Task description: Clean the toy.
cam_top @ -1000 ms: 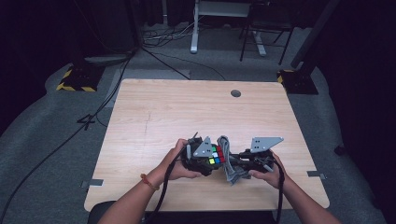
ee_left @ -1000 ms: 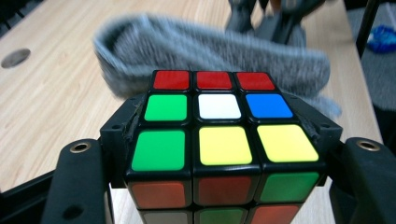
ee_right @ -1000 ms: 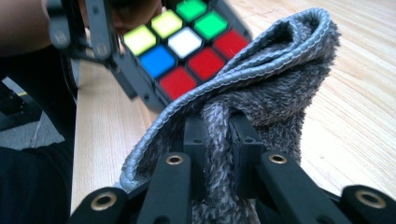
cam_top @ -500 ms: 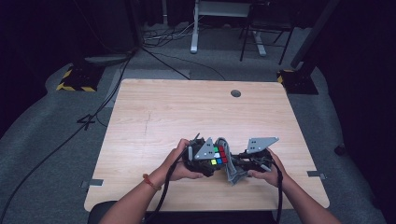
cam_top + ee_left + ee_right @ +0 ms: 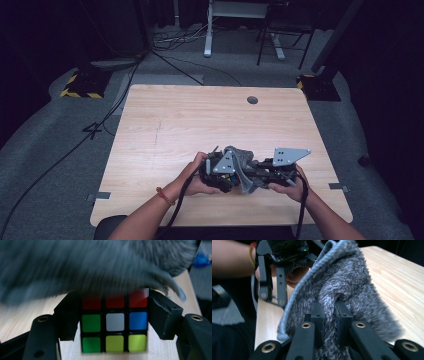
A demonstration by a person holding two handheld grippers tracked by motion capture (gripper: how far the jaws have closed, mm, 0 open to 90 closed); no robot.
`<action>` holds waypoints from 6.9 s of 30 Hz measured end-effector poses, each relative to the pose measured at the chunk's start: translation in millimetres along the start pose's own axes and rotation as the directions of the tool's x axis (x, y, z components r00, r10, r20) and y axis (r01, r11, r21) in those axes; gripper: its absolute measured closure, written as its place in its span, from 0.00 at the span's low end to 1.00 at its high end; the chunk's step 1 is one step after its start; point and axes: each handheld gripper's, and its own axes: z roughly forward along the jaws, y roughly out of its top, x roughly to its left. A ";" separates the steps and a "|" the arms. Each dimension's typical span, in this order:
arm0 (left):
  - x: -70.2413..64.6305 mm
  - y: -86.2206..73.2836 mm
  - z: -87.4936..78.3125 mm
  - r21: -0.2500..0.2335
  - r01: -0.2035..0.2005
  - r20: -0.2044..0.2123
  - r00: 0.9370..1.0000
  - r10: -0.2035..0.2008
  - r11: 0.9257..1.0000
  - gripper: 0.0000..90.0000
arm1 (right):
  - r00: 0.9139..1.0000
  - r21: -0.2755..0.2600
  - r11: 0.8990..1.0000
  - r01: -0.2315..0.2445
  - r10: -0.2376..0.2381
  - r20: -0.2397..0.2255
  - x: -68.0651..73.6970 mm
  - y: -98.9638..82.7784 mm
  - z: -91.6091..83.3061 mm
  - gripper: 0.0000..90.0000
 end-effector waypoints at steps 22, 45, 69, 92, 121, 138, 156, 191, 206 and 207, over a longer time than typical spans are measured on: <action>14.4 -4.6 -19.3 -0.021 0.042 -0.056 0.997 -0.044 0.999 0.37 | 0.996 0.203 0.976 -0.078 0.066 0.065 -24.3 -24.3 16.0 0.89; 18.8 -4.6 -26.7 -0.039 0.061 -0.076 0.995 -0.064 0.997 0.38 | 0.995 0.160 0.987 -0.035 0.020 0.098 -8.7 -13.4 15.2 0.89; 13.1 2.2 -34.0 -0.108 0.046 -0.055 0.997 -0.052 0.993 0.38 | 0.994 0.202 0.974 -0.102 0.092 0.055 -19.6 -30.3 34.1 0.89; 20.1 -8.1 -22.2 -0.053 0.112 -0.030 0.993 -0.114 0.992 0.35 | 0.994 0.100 0.989 -0.110 0.107 0.029 -18.0 -23.6 19.6 0.89; 22.6 -7.9 -31.5 -0.137 0.079 -0.021 0.996 -0.083 0.987 0.37 | 0.999 0.051 0.998 -0.047 0.046 0.029 -13.1 -17.4 11.3 0.89; 16.0 -6.4 -19.8 -0.066 0.049 -0.026 0.998 -0.051 0.997 0.36 | 0.997 -0.013 1.000 -0.023 0.024 0.071 -10.9 -10.6 0.1 0.90; 18.4 -5.3 -26.7 -0.097 0.049 -0.035 0.998 -0.052 0.994 0.37 | 1.000 0.056 0.998 -0.013 0.012 0.021 -12.3 -8.5 -0.6 0.89; 17.4 -3.5 -39.7 -0.172 0.052 -0.007 0.999 -0.054 0.984 0.37 | 1.000 0.091 0.996 -0.015 0.017 -0.020 -10.5 -20.3 16.1 0.89; 9.0 -5.6 -21.4 -0.128 0.045 0.055 0.998 -0.038 0.991 0.37 | 0.999 -0.007 1.000 -0.007 0.007 0.047 -14.7 -9.7 -6.8 0.89; 6.3 -3.4 -22.6 -0.135 0.035 0.050 0.998 -0.029 0.990 0.37 | 0.998 0.007 1.000 -0.002 0.002 0.058 -14.4 -10.0 -5.7 0.89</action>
